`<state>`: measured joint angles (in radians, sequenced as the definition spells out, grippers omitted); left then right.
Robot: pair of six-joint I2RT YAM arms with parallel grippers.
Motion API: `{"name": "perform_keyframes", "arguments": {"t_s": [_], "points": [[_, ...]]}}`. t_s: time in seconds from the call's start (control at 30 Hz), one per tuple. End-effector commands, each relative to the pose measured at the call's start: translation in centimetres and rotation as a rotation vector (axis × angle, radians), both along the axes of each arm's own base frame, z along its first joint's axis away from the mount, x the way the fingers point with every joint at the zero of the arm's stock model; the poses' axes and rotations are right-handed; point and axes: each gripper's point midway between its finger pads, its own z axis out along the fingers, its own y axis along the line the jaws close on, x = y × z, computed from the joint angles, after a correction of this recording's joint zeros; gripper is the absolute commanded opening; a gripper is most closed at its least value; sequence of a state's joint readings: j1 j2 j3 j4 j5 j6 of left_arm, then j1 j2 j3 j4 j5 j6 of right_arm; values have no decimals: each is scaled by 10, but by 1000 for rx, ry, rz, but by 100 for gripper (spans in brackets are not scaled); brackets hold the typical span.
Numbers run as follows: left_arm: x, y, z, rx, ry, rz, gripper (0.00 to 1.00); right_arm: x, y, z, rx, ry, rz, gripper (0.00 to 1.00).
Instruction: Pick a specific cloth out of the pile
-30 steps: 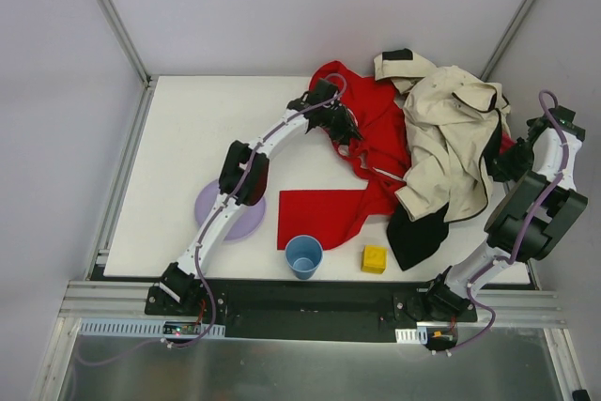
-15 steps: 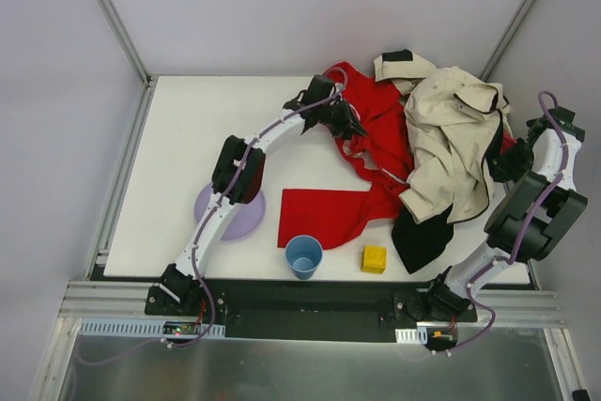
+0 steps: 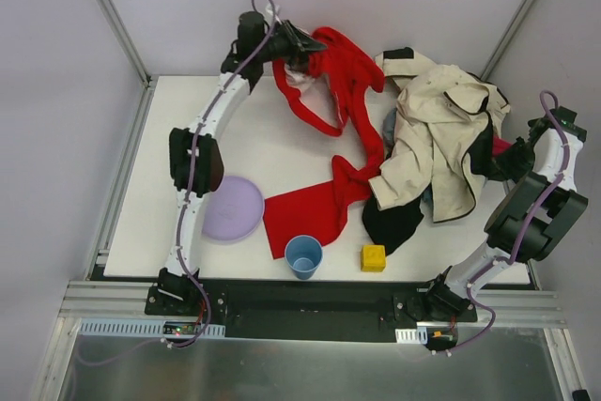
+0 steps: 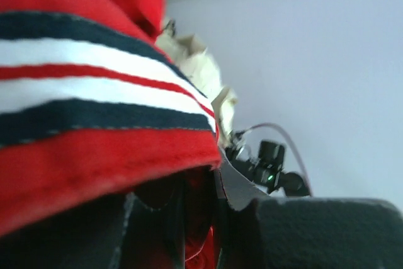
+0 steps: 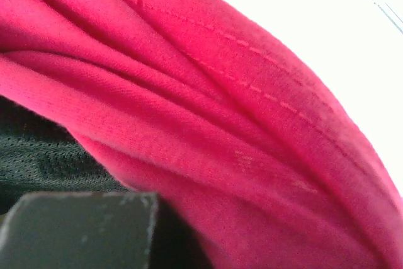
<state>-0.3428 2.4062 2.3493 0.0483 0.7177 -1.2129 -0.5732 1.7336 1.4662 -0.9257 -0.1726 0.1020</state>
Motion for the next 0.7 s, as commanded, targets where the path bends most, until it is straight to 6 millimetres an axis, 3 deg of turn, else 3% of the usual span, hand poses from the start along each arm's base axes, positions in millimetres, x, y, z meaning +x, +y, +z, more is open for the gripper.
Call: {"name": "perform_keyframes", "arguments": {"t_s": [0.0, 0.13, 0.27, 0.5, 0.67], "points": [[-23, 78, 213, -232, -436, 150, 0, 2, -18, 33, -58, -77, -59, 0], [-25, 122, 250, -258, -510, 234, 0, 4, -26, 39, -60, -95, -85, 1], [-35, 180, 291, -260, -601, 350, 0, 5, -34, 44, -56, -109, -112, 1], [-52, 295, 334, -214, -697, 560, 0, 4, -34, 42, -42, -111, -120, 2], [-76, 352, 354, -162, -747, 668, 0, 3, -31, 38, -29, -114, -118, 2]]}}
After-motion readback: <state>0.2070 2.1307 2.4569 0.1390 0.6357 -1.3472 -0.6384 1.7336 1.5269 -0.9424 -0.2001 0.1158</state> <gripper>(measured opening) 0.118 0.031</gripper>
